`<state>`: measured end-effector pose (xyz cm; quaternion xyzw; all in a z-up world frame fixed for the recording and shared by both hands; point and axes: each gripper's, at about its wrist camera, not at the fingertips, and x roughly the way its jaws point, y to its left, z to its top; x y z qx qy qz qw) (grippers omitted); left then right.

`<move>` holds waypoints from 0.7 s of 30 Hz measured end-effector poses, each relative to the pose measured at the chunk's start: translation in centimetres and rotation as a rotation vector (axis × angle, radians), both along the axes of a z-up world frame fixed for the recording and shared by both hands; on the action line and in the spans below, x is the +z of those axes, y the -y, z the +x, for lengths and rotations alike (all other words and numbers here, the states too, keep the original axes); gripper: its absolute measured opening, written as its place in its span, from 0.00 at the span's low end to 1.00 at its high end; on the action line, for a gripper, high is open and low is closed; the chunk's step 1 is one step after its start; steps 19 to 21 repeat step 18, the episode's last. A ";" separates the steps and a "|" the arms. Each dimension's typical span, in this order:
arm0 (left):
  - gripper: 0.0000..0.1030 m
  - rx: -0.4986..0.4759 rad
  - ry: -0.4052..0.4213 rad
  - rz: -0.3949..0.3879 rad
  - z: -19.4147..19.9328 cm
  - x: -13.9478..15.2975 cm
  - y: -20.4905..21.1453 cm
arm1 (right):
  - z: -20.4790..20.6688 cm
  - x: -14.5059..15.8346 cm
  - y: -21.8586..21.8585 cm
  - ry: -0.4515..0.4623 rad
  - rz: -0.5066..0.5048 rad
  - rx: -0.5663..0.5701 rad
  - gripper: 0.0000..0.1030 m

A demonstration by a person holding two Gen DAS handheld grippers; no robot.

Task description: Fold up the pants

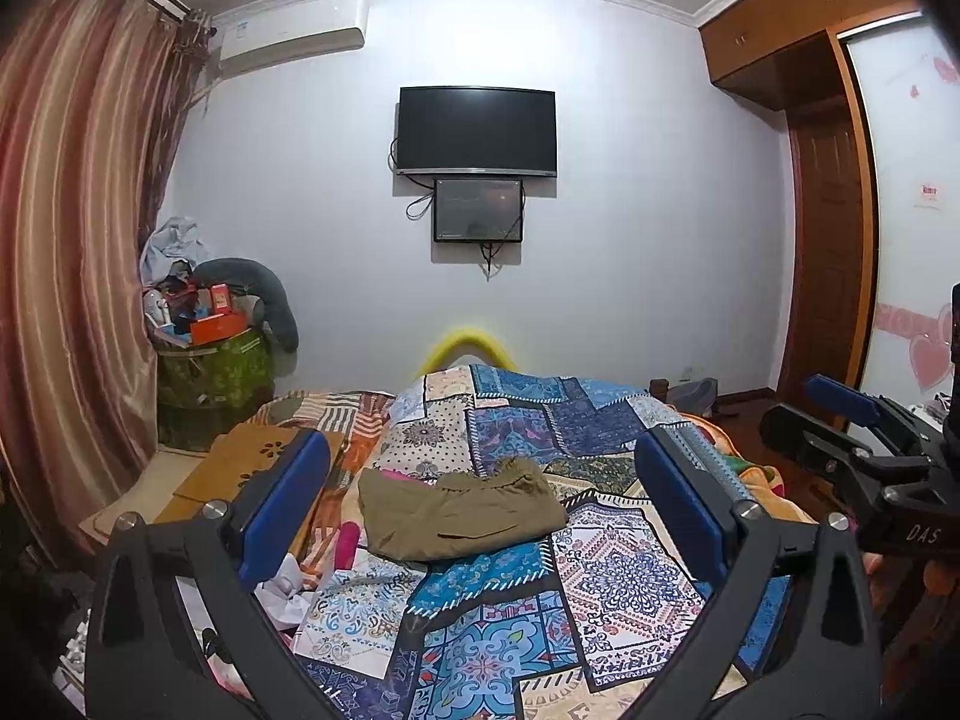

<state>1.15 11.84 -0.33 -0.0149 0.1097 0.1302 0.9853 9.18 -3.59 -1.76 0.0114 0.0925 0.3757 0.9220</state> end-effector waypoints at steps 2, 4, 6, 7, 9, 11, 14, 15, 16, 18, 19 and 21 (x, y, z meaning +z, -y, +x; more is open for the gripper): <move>1.00 0.000 -0.001 -0.003 0.0 -0.1 0.0 | -0.1 0.0 0.1 -0.001 0.004 0.000 0.99; 1.00 0.000 -0.001 -0.005 0.0 -0.2 -0.1 | -0.2 0.1 0.1 0.000 0.009 -0.001 0.99; 1.00 -0.002 -0.001 -0.009 0.1 -0.2 -0.1 | -0.2 0.2 0.1 0.000 0.010 -0.003 0.99; 1.00 -0.003 -0.001 -0.009 -0.1 -0.2 -0.1 | -0.2 0.2 0.0 -0.001 0.010 -0.003 0.99; 1.00 -0.007 0.000 -0.008 -0.1 -0.1 -0.1 | -0.2 0.2 0.0 -0.001 0.009 -0.003 0.99; 1.00 -0.010 0.000 -0.003 -0.2 -0.1 0.1 | -0.3 0.1 0.0 -0.001 0.009 -0.003 0.99; 1.00 -0.015 0.003 0.006 -0.2 -0.2 0.3 | -0.3 0.2 -0.1 -0.003 0.009 -0.002 0.99; 1.00 -0.018 0.003 0.007 -0.3 -0.2 0.4 | -0.3 0.2 -0.1 -0.003 0.008 -0.003 0.99; 1.00 -0.022 0.002 0.010 -0.2 -0.3 0.5 | -0.3 0.2 -0.2 -0.004 0.007 -0.003 0.99; 1.00 -0.023 -0.002 0.014 -0.1 -0.3 0.6 | -0.3 0.1 -0.2 -0.005 0.006 -0.002 0.99; 1.00 -0.023 -0.002 0.014 -0.1 -0.3 0.6 | -0.3 0.1 -0.2 -0.005 0.006 -0.002 0.99; 1.00 -0.023 -0.002 0.014 -0.1 -0.3 0.6 | -0.3 0.1 -0.2 -0.005 0.006 -0.002 0.99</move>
